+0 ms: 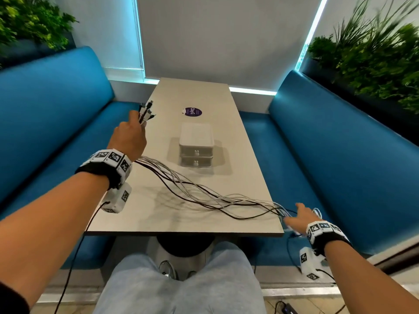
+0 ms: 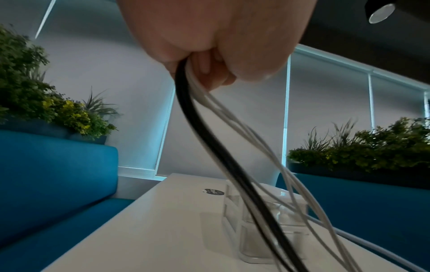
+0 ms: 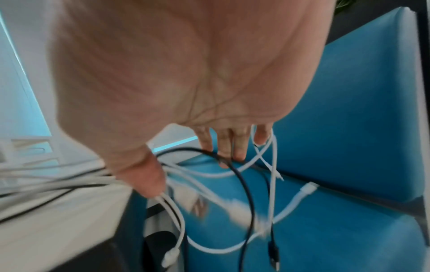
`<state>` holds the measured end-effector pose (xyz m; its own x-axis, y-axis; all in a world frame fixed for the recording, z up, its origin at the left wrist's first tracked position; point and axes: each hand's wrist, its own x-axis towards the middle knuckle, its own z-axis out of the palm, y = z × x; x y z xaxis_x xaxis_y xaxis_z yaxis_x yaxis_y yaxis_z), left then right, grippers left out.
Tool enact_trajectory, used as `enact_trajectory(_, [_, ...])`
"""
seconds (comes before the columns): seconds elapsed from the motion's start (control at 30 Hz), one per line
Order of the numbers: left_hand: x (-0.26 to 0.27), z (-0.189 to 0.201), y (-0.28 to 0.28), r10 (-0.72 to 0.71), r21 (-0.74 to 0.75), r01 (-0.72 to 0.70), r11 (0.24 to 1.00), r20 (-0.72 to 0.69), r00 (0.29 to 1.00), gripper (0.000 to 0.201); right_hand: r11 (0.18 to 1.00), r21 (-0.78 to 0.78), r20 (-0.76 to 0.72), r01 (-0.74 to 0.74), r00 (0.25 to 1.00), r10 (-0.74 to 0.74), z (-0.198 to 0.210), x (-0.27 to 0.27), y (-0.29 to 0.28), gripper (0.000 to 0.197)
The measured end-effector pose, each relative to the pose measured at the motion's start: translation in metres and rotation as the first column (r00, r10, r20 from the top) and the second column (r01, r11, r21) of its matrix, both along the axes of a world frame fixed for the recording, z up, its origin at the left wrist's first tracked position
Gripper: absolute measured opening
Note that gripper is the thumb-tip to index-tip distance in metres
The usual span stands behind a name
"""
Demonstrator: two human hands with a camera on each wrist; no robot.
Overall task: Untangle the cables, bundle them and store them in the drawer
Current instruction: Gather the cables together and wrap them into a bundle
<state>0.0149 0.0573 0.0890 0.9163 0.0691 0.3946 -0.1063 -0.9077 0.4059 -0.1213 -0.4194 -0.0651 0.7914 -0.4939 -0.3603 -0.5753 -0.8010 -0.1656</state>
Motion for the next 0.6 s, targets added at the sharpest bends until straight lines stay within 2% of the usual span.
enact_trajectory(0.1, [-0.004,0.000,-0.013,-0.050,-0.060,0.048,0.997,-0.016,0.999,0.027,0.989,0.124,0.058,-0.085,0.995,0.079,0.010,0.014,0.020,0.093])
enact_trajectory(0.2, [-0.004,0.001,-0.024,-0.108,-0.126,0.105,0.987,-0.019,0.994,0.029,0.957,0.184,0.246,-0.222,0.954,0.174,0.026,0.025,0.060,0.080])
enact_trajectory(0.27, [-0.005,0.001,-0.031,-0.141,-0.167,0.133,0.977,-0.038,0.989,0.031,0.926,0.159,0.374,-0.342,0.889,0.264,0.036,0.031,0.094,0.075])
enact_trajectory(0.33, [-0.009,-0.002,-0.039,-0.184,-0.211,0.169,0.963,-0.052,0.982,0.030,0.873,0.150,0.459,-0.464,0.815,0.354,0.049,0.037,0.136,0.081])
enact_trajectory(0.5, [-0.026,-0.016,-0.056,-0.273,-0.310,0.233,0.922,-0.093,0.957,0.027,0.695,0.056,0.467,-0.717,0.634,0.617,0.079,0.050,0.242,0.103])
enact_trajectory(0.6, [-0.039,-0.024,-0.059,-0.337,-0.363,0.285,0.887,-0.089,0.937,0.024,0.641,0.103,0.567,-0.761,0.574,0.591,0.080,0.059,0.288,0.095])
